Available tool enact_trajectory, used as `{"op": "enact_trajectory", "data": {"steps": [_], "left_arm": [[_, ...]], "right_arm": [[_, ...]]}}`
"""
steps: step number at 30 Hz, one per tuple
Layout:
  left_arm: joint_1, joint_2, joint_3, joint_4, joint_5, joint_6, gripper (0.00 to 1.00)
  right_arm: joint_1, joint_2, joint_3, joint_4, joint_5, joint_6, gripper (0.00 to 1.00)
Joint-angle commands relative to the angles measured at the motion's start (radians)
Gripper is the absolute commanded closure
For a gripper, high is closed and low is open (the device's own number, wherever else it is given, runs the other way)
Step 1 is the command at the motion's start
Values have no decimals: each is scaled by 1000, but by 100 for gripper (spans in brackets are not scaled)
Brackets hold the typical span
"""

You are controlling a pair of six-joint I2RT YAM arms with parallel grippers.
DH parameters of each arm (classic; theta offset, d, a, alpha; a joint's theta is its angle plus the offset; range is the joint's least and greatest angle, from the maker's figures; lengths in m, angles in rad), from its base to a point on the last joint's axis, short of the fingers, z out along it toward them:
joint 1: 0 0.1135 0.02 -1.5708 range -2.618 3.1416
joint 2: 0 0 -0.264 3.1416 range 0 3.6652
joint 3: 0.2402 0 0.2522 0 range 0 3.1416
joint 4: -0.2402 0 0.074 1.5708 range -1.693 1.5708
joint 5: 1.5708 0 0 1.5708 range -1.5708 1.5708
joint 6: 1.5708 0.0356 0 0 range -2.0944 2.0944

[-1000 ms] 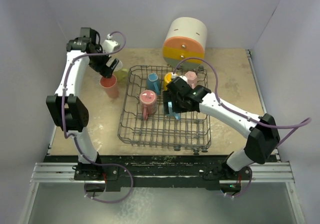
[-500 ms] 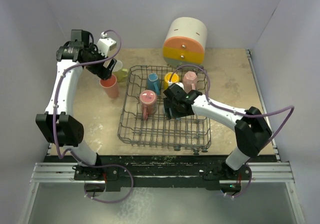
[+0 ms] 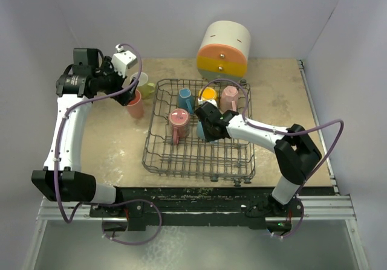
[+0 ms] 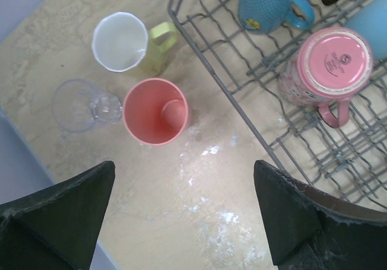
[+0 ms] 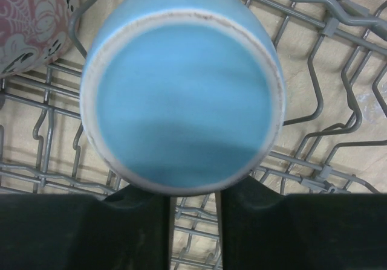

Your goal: Unload the cups from the dish rack

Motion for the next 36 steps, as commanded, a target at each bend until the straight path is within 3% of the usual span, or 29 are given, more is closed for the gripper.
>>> {"op": "enact_trajectory", "data": {"steps": [1, 7, 17, 20, 25, 31, 36], "left_arm": [[4, 5, -13, -32, 121, 40, 1], [3, 7, -40, -97, 215, 127, 1], [2, -25, -65, -155, 385, 260, 1], [2, -72, -104, -138, 448, 337, 1], [2, -184, -179, -55, 560, 424, 1], [-1, -277, -221, 85, 668, 417, 0], [-1, -306, -195, 80, 715, 407, 1]], "right_arm": [[2, -59, -14, 67, 24, -18, 76], [5, -136, -9, 48, 61, -20, 99], [5, -275, 131, -61, 65, 14, 100], [5, -297, 206, -88, -41, 42, 100], [5, -311, 301, -48, -434, 113, 100], [5, -336, 253, 308, -865, 382, 100], [5, -346, 184, 573, -997, 576, 100]]}}
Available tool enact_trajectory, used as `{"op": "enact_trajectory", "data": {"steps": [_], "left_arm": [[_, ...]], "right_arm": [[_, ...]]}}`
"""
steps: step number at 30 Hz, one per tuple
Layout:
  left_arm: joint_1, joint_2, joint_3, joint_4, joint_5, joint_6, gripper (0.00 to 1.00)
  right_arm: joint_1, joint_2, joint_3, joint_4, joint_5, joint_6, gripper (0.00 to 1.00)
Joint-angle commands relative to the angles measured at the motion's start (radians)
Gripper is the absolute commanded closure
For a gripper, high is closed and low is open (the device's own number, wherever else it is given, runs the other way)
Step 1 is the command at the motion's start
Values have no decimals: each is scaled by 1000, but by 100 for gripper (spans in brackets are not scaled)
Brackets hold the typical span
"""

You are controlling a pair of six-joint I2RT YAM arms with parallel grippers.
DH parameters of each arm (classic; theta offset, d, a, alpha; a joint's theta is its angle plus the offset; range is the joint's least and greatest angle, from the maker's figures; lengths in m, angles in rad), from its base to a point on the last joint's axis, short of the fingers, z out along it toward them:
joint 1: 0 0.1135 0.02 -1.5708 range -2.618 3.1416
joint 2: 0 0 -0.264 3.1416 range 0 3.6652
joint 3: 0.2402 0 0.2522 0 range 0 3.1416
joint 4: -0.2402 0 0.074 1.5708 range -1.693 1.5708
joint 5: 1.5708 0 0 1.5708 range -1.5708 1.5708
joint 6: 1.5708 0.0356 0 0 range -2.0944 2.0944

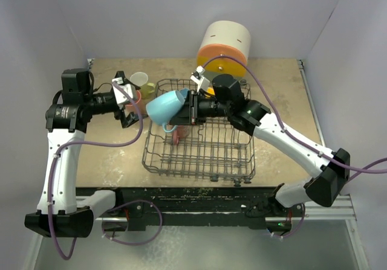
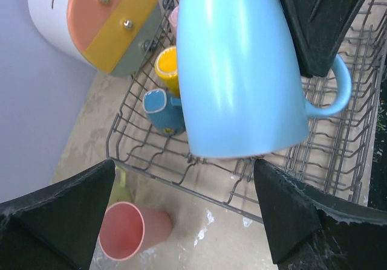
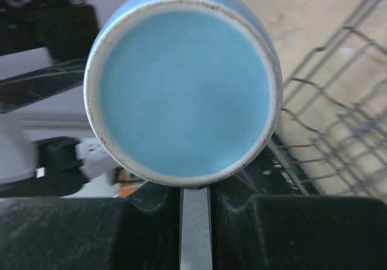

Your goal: Unload the cups from the dish rack

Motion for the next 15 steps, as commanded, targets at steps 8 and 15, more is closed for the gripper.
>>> {"op": "enact_trajectory", "data": {"steps": [8, 15], "left_arm": [[-2, -90, 27, 72, 178, -20, 5], [-2, -112, 51, 232, 261, -253, 25]], "right_arm": [[-1, -44, -140, 724, -306, 465, 100], [2, -29, -235, 1076, -304, 689, 100]]}}
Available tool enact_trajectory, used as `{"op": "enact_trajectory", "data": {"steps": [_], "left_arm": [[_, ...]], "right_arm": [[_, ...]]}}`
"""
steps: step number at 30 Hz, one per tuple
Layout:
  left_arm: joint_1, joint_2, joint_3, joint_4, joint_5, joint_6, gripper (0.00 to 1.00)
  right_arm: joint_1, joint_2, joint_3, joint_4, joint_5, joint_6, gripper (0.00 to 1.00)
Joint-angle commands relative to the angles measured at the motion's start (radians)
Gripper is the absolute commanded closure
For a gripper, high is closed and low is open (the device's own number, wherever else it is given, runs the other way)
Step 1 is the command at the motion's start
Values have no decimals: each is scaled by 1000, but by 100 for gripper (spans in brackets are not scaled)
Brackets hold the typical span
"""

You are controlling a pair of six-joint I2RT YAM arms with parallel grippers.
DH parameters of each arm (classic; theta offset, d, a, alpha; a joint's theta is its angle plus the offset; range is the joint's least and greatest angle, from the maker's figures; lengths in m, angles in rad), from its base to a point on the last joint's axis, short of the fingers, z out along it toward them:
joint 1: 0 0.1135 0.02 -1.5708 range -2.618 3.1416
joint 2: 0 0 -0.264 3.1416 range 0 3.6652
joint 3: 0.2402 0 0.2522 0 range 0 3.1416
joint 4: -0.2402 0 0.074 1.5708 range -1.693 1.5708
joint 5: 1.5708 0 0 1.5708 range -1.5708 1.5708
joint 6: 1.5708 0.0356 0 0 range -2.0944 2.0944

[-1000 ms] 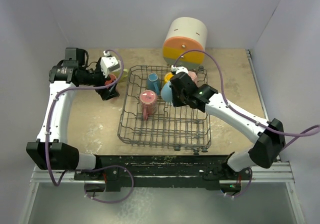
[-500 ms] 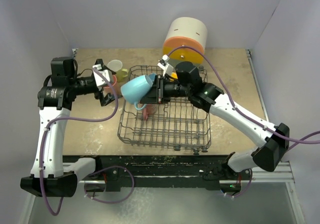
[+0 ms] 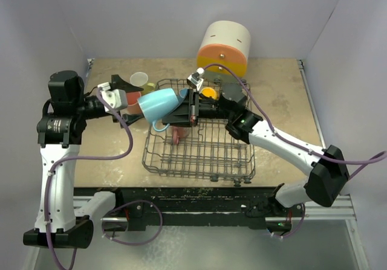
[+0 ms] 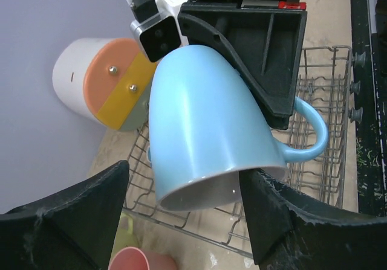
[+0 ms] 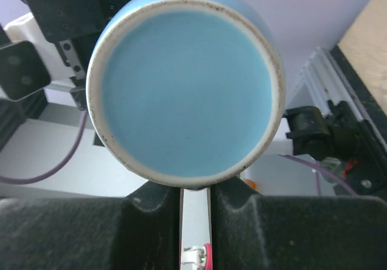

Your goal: Unload the cups from the dish rack

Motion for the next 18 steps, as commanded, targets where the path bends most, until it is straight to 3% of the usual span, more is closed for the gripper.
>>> {"op": "enact_trajectory", "data": {"steps": [1, 6, 13, 16, 18], "left_arm": [[-2, -22, 27, 191, 105, -200, 29], [-2, -42, -25, 369, 104, -354, 58], [-3, -35, -60, 429, 74, -444, 83], [-2, -32, -78, 435, 27, -460, 100], [-2, -22, -88, 420, -44, -449, 100]], "right_arm": [[2, -25, -15, 429, -36, 197, 100], [33, -5, 14, 474, -15, 234, 100], [62, 52, 49, 527, 5, 273, 99], [64, 71, 48, 551, 8, 285, 89], [64, 76, 49, 520, -20, 284, 65]]}}
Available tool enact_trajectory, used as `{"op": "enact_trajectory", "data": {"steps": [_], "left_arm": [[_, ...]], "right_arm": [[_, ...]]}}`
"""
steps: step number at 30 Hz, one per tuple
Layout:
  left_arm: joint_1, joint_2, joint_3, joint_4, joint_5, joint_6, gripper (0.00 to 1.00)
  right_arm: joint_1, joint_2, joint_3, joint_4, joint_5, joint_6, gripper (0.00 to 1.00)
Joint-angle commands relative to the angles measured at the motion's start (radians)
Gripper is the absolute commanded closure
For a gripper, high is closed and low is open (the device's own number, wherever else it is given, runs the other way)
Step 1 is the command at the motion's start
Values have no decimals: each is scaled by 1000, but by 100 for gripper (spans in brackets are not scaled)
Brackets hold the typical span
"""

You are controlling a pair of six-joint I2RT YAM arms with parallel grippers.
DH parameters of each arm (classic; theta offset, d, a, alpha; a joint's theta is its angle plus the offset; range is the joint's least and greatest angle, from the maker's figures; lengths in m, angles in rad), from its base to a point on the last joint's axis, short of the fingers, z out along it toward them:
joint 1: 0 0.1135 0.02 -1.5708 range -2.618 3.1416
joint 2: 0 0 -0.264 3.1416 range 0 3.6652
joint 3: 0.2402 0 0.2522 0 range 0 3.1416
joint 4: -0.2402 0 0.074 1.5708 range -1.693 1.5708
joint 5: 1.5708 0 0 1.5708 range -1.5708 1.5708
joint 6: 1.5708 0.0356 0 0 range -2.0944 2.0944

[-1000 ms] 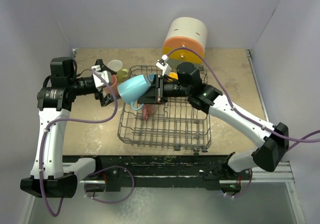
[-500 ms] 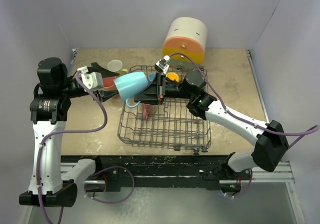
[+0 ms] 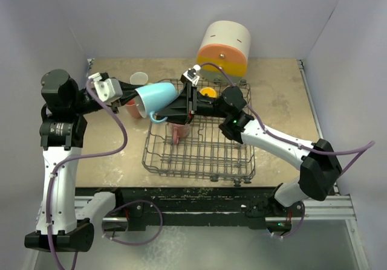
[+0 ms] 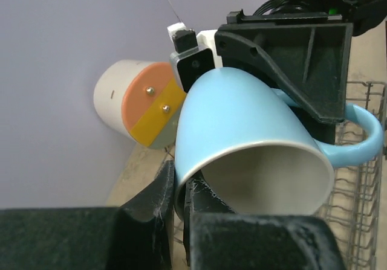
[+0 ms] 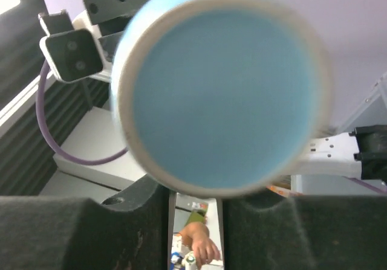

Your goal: Unload the cups from the dish rack

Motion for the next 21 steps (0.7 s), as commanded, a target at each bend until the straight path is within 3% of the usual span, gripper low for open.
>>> {"op": "enact_trajectory", "data": {"steps": [1, 2, 3, 6, 8, 10, 14, 17, 21], "left_arm": [[-15, 23, -22, -47, -103, -80, 100], [-15, 39, -17, -90, -180, -40, 100], [-15, 57, -13, -130, -234, -1, 100], [-15, 139, 43, -255, -486, 111, 100], [-11, 209, 98, -336, -665, 175, 100], [18, 283, 175, -412, -759, 215, 100], [248, 474, 394, -615, -652, 293, 100], [303, 592, 504, -744, -719, 397, 100], [332, 659, 453, -722, -849, 445, 100]], "right_arm": [[22, 1, 68, 101, -34, -54, 52], [10, -9, 59, 54, -34, -80, 37], [-2, -23, 54, -12, -29, -115, 28], [-56, -73, 39, -274, -2, -240, 16], [-107, -108, 1, -353, 4, -278, 13], [-160, -145, -8, -498, 24, -360, 12], [-220, -185, 30, -799, 89, -541, 10], [-228, -190, 60, -924, 144, -628, 10], [-230, -179, 81, -1018, 205, -713, 10]]}}
